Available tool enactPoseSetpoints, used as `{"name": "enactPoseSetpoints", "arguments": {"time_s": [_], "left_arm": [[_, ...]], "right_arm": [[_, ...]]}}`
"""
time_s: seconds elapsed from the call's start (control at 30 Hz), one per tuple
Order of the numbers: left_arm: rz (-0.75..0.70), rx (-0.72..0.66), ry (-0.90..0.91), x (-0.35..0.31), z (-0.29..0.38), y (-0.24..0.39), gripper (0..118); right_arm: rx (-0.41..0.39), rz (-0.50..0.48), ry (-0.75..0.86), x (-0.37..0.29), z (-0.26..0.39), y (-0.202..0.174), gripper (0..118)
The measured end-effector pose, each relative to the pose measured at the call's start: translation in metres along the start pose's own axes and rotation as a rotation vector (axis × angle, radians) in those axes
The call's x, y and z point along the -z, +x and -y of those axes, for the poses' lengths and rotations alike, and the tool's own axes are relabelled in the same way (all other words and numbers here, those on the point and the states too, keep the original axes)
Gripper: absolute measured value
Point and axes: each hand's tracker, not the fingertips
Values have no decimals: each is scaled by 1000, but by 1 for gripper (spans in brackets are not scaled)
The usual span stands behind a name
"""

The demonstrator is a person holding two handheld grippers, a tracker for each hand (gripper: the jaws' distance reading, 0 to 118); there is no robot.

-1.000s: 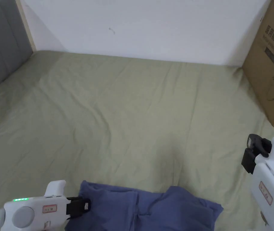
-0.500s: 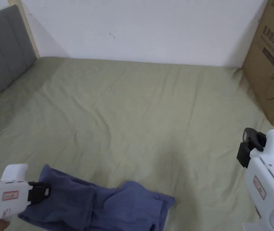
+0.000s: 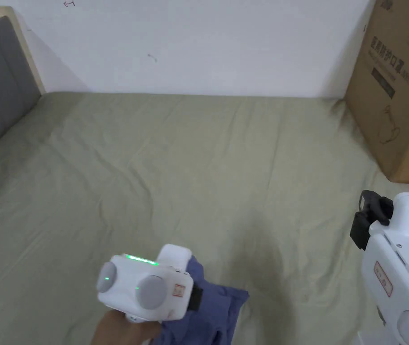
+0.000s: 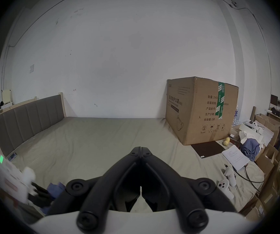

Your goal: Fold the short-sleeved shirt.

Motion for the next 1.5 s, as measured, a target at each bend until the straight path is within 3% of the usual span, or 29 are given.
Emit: {"name": "enactPoseSetpoints", "arguments": {"time_s": [0.17, 0.27, 0.37, 0.43, 0.5, 0.63, 0.83, 0.93, 0.97, 1.0, 1.03, 1.5], "left_arm": [[-59, -12, -82, 67, 13, 22, 15], [-77, -27, -45, 78, 24, 33, 24], [-57, -34, -15, 74, 22, 37, 47], [19, -80, -17, 64, 19, 35, 68], [124, -143, 40, 44, 13, 29, 82], [193, -195, 217, -7, 5, 11, 90], [5, -132, 470, -60, 5, -13, 90], [-93, -64, 531, -57, 16, -18, 82], [-95, -33, 552, -55, 22, -19, 68], [-96, -15, 550, -51, 25, -19, 32], [-112, -17, 529, -45, 28, -18, 4], [-21, 19, 329, 57, 58, 31, 0]], "right_arm": [[4, 23, -14, -4, 5, 11, 0], [2, 33, -21, -4, 6, 16, 0], [0, 42, -24, -5, 6, 18, 0], [1, 43, -23, -5, 5, 19, 0], [1, 44, -19, -4, 3, 19, 0], [4, 35, -10, -4, -1, 16, 0], [4, 19, 6, -5, -5, 8, 0], [4, 10, 5, -5, -5, 6, 0], [4, 7, 3, -5, -4, 5, 0], [3, 5, 3, -5, -4, 5, 0], [2, 3, 0, -5, -3, 4, 0], [-8, 26, -29, -3, 4, 16, 0]]}}
